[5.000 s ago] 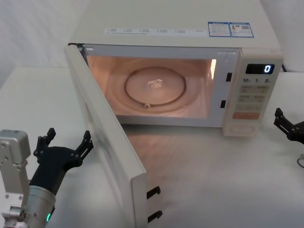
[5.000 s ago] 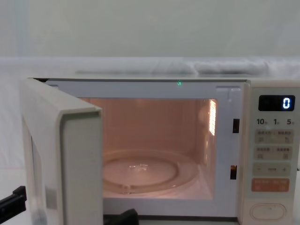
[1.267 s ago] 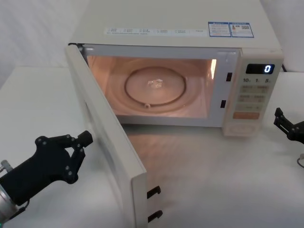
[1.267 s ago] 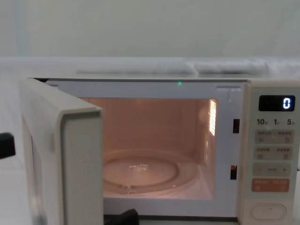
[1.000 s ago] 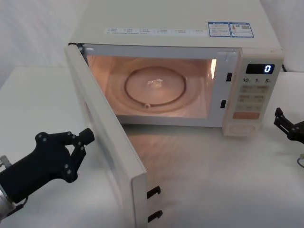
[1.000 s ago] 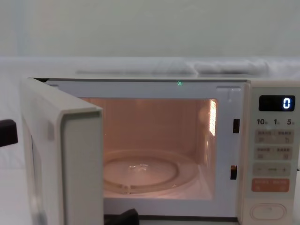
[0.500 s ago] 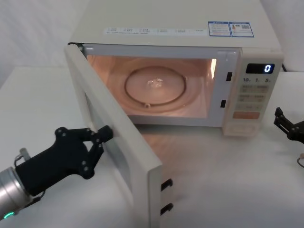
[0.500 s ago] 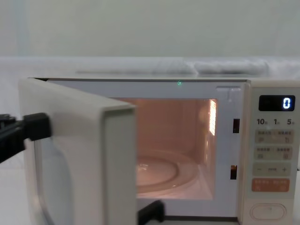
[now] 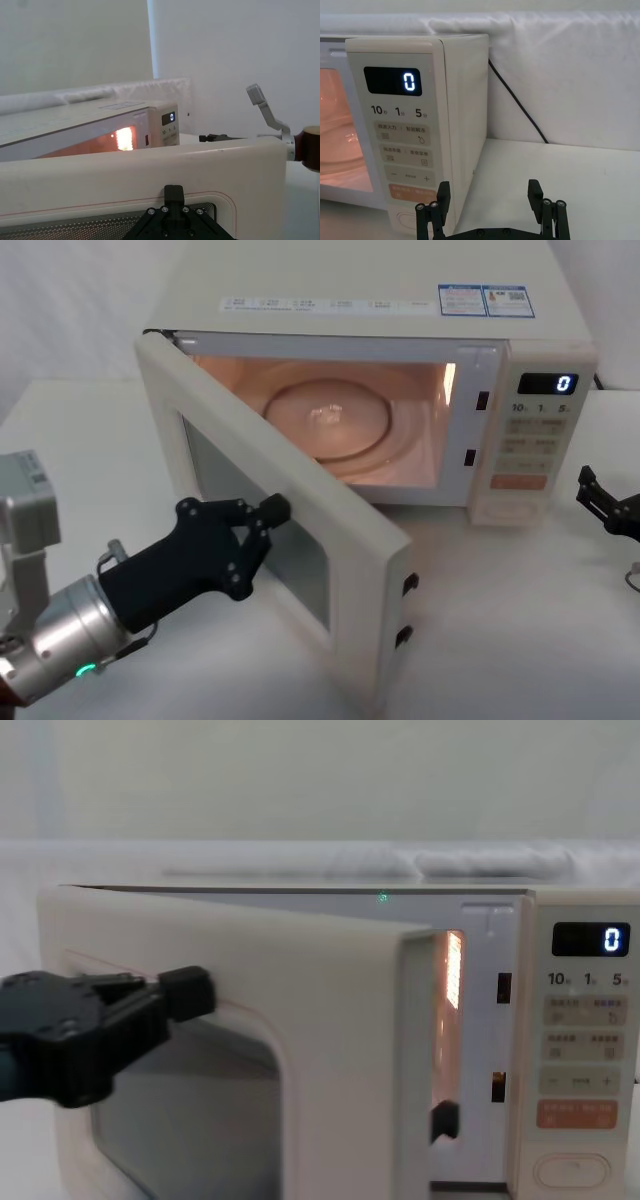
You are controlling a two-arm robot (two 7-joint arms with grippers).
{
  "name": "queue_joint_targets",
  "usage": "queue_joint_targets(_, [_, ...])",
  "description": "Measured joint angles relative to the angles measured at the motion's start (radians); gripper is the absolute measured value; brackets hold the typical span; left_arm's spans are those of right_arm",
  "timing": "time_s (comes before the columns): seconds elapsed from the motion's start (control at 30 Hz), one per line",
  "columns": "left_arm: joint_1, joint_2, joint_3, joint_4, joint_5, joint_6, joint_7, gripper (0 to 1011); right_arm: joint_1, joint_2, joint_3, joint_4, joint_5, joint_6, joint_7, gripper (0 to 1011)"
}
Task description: Press the button to open the microwave door with one hand; close the microwave door with the other hand.
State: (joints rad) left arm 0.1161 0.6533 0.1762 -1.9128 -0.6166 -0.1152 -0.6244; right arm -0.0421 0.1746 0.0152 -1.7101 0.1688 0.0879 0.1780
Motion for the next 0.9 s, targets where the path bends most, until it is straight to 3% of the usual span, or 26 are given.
queue_joint_targets(0.27, [-0.056, -0.034, 0.056, 0.022, 0.016, -0.004, 0.044, 0, 0.000, 0.000, 0.000, 0.000, 0.000, 0.000, 0.000, 1002])
queue_joint_targets(0.5, [-0.100, -0.088, 0.102, 0.031, 0.078, -0.005, 0.123, 0, 0.000, 0.000, 0.000, 0.000, 0.000, 0.000, 0.000, 1002])
queue_joint_targets(0.9, [-0.168, -0.139, 0.168, 0.077, 0.123, 0.028, 0.141, 0, 0.000, 0.000, 0.000, 0.000, 0.000, 0.000, 0.000, 1002])
